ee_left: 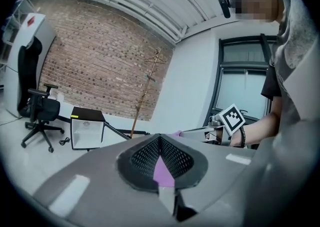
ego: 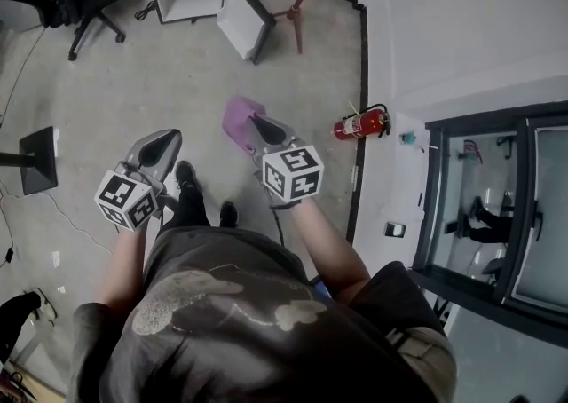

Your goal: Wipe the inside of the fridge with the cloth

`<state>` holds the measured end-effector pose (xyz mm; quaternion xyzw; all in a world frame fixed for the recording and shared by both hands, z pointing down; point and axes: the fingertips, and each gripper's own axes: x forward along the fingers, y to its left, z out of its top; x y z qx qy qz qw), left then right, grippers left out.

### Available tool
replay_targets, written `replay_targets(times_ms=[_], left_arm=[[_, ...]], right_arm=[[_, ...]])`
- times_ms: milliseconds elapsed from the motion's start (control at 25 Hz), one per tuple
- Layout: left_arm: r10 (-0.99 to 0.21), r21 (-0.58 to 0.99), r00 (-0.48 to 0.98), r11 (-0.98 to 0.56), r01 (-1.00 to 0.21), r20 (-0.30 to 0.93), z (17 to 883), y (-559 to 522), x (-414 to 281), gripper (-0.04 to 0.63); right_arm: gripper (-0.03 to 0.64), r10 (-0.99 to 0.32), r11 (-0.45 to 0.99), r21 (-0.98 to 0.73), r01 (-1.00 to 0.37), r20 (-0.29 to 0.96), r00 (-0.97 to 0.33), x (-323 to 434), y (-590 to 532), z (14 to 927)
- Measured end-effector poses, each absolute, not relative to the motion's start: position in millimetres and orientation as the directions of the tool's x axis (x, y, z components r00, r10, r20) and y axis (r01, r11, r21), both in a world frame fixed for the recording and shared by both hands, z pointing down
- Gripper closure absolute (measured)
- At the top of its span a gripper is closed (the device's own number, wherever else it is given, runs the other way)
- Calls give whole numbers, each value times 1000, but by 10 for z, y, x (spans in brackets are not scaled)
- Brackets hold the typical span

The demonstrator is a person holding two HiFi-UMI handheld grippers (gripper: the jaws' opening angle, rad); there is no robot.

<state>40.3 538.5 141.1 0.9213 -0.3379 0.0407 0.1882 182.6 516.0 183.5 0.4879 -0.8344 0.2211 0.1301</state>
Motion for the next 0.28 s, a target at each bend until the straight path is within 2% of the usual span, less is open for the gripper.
replay_targets(times_ms=[280], left_arm=[[-614, 329, 762, -690, -645, 206, 1487, 5775, 310, 577]], right_arm=[[607, -720, 503, -190, -843, 449, -530, 1699, 5540, 1846]])
